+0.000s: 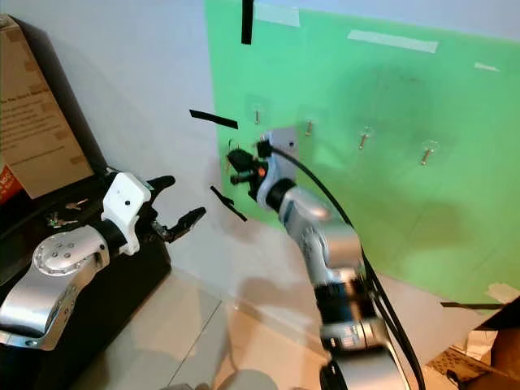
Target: Hang keys on a hook
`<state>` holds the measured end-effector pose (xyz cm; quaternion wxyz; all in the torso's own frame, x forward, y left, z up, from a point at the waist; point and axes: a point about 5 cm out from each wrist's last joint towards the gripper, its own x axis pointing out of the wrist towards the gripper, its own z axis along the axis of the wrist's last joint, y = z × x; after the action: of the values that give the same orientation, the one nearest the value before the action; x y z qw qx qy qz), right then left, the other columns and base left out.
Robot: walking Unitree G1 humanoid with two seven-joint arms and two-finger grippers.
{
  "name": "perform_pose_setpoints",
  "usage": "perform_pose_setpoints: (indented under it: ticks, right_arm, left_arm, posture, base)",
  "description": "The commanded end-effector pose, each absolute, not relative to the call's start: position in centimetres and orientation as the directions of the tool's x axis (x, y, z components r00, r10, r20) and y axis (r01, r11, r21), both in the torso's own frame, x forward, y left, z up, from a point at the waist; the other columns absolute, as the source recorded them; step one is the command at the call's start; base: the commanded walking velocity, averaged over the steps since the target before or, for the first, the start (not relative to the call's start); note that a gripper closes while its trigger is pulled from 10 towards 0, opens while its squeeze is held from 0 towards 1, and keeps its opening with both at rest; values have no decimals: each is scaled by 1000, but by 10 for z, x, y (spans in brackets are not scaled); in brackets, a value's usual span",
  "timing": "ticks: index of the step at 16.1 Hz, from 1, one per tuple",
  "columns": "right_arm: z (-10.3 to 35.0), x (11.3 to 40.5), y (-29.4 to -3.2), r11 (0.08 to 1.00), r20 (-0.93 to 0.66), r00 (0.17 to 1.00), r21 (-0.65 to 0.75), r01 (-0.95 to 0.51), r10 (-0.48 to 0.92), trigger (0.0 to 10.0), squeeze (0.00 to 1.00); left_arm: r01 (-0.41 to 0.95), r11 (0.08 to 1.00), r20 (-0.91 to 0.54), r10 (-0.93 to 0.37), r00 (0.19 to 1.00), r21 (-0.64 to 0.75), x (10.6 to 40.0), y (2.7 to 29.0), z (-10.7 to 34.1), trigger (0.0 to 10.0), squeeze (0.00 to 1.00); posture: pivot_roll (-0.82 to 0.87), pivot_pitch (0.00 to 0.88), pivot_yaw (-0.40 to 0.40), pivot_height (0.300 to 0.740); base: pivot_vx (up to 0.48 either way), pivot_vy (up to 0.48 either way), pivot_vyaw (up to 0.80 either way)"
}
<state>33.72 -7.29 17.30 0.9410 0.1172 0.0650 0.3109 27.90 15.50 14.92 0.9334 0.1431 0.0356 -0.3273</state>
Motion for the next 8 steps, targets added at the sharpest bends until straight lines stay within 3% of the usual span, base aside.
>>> perform_pose_setpoints:
  ticks: [1, 8]
  right_arm:
    - [178, 343, -73, 783, -26, 808, 270, -561, 588, 10000, 0]
    - [187, 372, -72, 806, 8, 861, 349, -479, 508, 10000, 0]
  left_arm:
    - [633, 732, -160, -614, 773, 252, 277, 155, 152, 10000, 157]
    - [622, 737, -165, -600, 782, 266, 277, 159, 154, 10000, 157]
  posture:
    - [9, 0, 38, 740]
    - [29, 0, 38, 740]
  base:
    - [0, 0, 0]
    - [0, 0, 0]
